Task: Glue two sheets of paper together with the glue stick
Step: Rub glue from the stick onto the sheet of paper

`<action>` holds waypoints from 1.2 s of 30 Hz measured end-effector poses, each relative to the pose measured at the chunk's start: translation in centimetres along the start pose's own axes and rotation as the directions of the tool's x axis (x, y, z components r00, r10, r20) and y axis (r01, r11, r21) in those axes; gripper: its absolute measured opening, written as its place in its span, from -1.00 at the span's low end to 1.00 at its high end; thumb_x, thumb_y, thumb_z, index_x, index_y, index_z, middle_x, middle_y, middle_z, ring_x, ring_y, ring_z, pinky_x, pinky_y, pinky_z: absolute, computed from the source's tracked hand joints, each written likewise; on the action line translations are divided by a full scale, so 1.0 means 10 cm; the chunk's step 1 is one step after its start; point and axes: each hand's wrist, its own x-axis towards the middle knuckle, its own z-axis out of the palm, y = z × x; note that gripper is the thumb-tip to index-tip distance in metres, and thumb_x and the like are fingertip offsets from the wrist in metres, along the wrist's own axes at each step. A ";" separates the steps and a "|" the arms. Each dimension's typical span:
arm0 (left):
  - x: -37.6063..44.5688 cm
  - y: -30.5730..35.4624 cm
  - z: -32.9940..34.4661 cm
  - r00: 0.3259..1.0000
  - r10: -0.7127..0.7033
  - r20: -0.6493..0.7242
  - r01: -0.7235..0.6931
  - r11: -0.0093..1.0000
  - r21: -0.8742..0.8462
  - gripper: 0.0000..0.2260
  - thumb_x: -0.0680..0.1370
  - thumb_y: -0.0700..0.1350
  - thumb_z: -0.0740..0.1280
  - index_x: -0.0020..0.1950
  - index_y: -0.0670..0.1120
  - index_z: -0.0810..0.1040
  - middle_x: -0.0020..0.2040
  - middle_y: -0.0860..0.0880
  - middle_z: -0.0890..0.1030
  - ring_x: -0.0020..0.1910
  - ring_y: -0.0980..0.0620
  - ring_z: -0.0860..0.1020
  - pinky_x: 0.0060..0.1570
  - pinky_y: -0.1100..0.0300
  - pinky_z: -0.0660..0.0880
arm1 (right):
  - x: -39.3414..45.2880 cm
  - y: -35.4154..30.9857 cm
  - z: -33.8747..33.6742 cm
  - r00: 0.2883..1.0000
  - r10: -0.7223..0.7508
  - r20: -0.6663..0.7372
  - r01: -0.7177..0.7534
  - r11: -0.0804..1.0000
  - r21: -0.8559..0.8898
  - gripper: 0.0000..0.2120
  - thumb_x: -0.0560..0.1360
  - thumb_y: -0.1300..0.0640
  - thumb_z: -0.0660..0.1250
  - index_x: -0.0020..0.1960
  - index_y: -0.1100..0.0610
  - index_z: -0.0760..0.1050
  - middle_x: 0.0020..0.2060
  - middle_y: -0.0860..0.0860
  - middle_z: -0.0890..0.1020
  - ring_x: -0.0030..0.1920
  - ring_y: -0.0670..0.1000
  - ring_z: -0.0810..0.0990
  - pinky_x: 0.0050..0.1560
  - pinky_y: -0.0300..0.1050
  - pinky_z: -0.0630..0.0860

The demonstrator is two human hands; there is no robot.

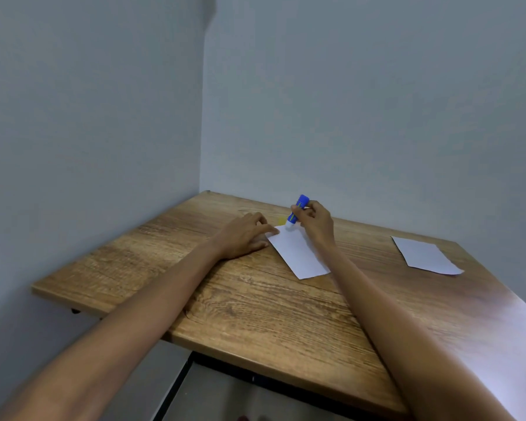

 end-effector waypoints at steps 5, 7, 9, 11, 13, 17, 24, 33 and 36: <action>0.01 -0.02 0.00 0.998 -0.018 0.062 0.020 1.000 -0.020 -0.73 0.59 -0.02 0.21 0.26 0.05 0.55 0.18 -0.07 0.46 0.15 -0.03 0.44 0.10 0.12 0.38 | 0.01 0.05 0.15 0.999 0.031 0.019 -0.031 1.000 -0.002 -0.70 0.51 0.01 0.34 0.09 0.22 0.48 -0.14 0.08 0.57 -0.13 -0.01 0.54 -0.19 -0.28 0.39; 0.03 -0.03 0.01 0.994 -0.034 0.102 0.037 0.999 -0.027 -0.70 0.61 0.00 0.15 0.28 0.04 0.53 0.20 -0.05 0.46 0.15 -0.01 0.44 0.09 0.14 0.35 | 0.03 0.08 0.19 0.997 0.071 0.018 -0.071 0.997 0.029 -0.71 0.52 0.02 0.32 0.10 0.22 0.45 -0.10 0.10 0.55 -0.09 0.04 0.55 -0.11 -0.14 0.45; 0.05 -0.03 0.02 0.990 -0.063 0.127 0.071 0.995 -0.064 -0.67 0.62 0.01 0.11 0.29 0.00 0.54 0.18 -0.05 0.47 0.15 -0.01 0.43 0.12 0.13 0.34 | 0.04 0.11 0.19 0.991 0.127 0.029 -0.129 0.988 0.079 -0.72 0.54 0.02 0.29 0.11 0.20 0.41 -0.07 0.10 0.53 -0.10 0.07 0.57 -0.14 -0.05 0.49; 0.08 -0.02 0.03 0.988 -0.101 0.117 0.116 0.986 -0.124 -0.67 0.62 0.02 0.12 0.22 -0.08 0.57 0.13 -0.05 0.50 0.12 -0.02 0.45 0.13 0.08 0.37 | 0.04 0.13 0.18 0.985 0.165 0.042 -0.169 0.978 0.125 -0.77 0.55 0.02 0.27 0.08 0.17 0.39 -0.06 0.07 0.51 -0.14 0.04 0.58 -0.22 -0.11 0.50; 0.12 -0.01 0.04 0.989 -0.113 0.094 0.127 0.979 -0.158 -0.74 0.60 0.01 0.19 0.12 -0.08 0.59 0.06 -0.05 0.53 0.05 0.00 0.47 0.06 0.07 0.40 | 0.06 0.15 0.19 0.983 0.178 0.045 -0.182 0.974 0.135 -0.79 0.55 0.02 0.27 0.05 0.14 0.37 -0.06 0.04 0.51 -0.17 0.00 0.58 -0.24 -0.14 0.49; 0.16 -0.02 0.08 0.990 -0.139 0.028 0.142 0.956 -0.256 -0.87 0.50 -0.07 0.36 0.01 -0.04 0.53 -0.02 -0.03 0.57 -0.06 0.01 0.51 -0.09 0.12 0.45 | 0.08 0.19 0.20 0.983 0.179 0.050 -0.184 0.974 0.133 -0.79 0.54 0.00 0.27 0.05 0.12 0.38 -0.02 0.06 0.53 -0.11 0.03 0.59 -0.15 -0.05 0.53; 0.12 -0.06 0.06 0.975 -0.216 -0.053 0.189 0.929 -0.319 -0.83 0.39 -0.07 0.46 -0.11 -0.03 0.50 -0.17 0.06 0.50 -0.19 0.10 0.43 -0.19 0.18 0.35 | 0.05 0.14 0.15 0.997 0.068 -0.020 -0.067 0.996 0.059 -0.72 0.51 0.00 0.32 0.10 0.17 0.44 -0.10 0.05 0.56 -0.06 0.07 0.61 -0.01 -0.05 0.56; -0.13 -0.08 -0.11 0.980 -0.184 -0.077 0.180 0.982 -0.058 -0.72 0.44 -0.03 0.15 0.01 0.04 0.61 0.01 -0.04 0.47 0.03 0.02 0.42 0.04 0.10 0.24 | -0.06 -0.01 0.25 0.992 -0.114 0.057 0.118 0.990 -0.072 -0.77 0.48 0.09 0.38 0.06 0.21 0.55 -0.22 -0.07 0.54 -0.21 -0.14 0.49 -0.29 -0.57 0.33; -0.18 -0.07 -0.13 0.985 -0.172 -0.020 0.171 0.985 -0.022 -0.70 0.42 0.00 0.13 0.01 0.07 0.61 0.02 -0.03 0.46 0.05 0.02 0.43 0.04 0.11 0.21 | -0.10 -0.04 0.32 0.990 -0.124 0.063 0.128 0.990 -0.056 -0.76 0.48 0.08 0.39 0.08 0.19 0.55 -0.16 -0.04 0.57 -0.15 -0.11 0.51 -0.26 -0.55 0.34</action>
